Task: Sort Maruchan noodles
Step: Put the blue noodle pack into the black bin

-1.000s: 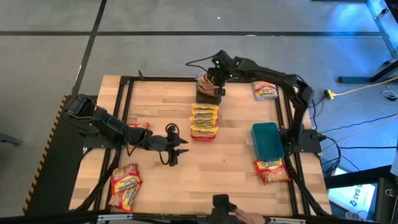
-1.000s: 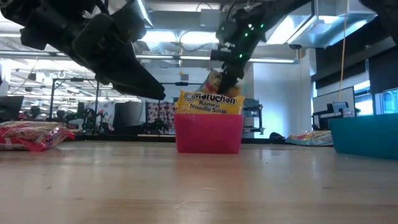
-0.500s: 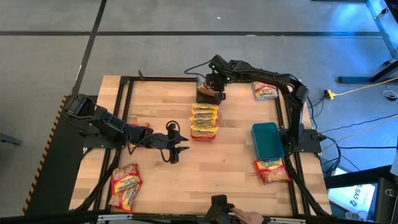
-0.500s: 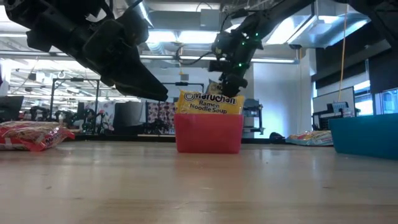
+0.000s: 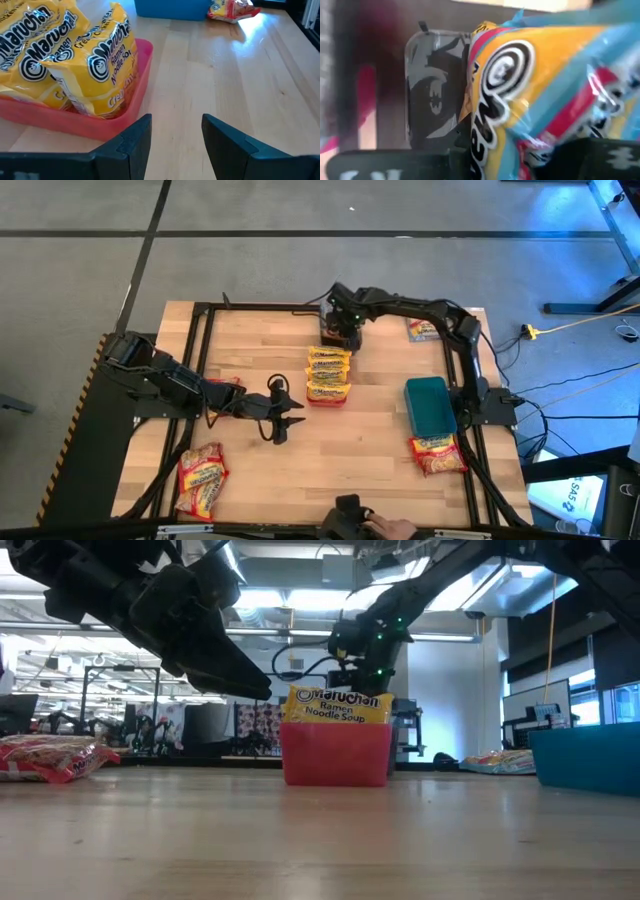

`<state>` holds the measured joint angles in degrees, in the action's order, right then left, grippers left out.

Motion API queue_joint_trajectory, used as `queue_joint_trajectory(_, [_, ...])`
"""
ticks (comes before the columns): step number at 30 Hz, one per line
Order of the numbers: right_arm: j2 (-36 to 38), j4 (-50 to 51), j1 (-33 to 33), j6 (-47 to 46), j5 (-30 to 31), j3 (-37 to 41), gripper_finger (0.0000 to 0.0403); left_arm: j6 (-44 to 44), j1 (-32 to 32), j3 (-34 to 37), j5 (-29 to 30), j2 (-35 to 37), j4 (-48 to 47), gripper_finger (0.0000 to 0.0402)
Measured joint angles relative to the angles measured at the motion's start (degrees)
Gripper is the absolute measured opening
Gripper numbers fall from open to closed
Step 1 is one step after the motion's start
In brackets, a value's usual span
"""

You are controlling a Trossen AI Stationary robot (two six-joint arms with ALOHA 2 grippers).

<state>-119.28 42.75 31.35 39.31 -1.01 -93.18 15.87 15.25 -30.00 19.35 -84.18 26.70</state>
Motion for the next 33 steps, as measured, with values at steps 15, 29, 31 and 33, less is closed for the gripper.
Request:
queue_joint_trajectory(15, [-1.88, -3.25, -0.68, -0.23, 0.66, -0.47, 0.0134, -0.01, -0.02, 0.00, -0.69, 0.00, 0.02, 0.0170])
queue_joint_trajectory(29, [-0.42, -0.69, -1.39, -1.77, 8.66, -4.88, 0.0258, -0.03, 0.00, 0.00, -0.87, 0.00, -0.02, 0.0170])
queue_joint_trajectory(31, [-0.35, -1.32, -1.40, -1.69, 9.95, -4.95, 0.0259, -0.03, 0.00, -0.02, -0.87, 0.00, -0.04, 0.0170])
queue_joint_trajectory(33, [-0.51, -1.86, -1.34, -1.63, 10.06, -4.93, 0.0259, -0.02, 0.00, -0.02, -0.85, 0.00, -0.07, 0.0170])
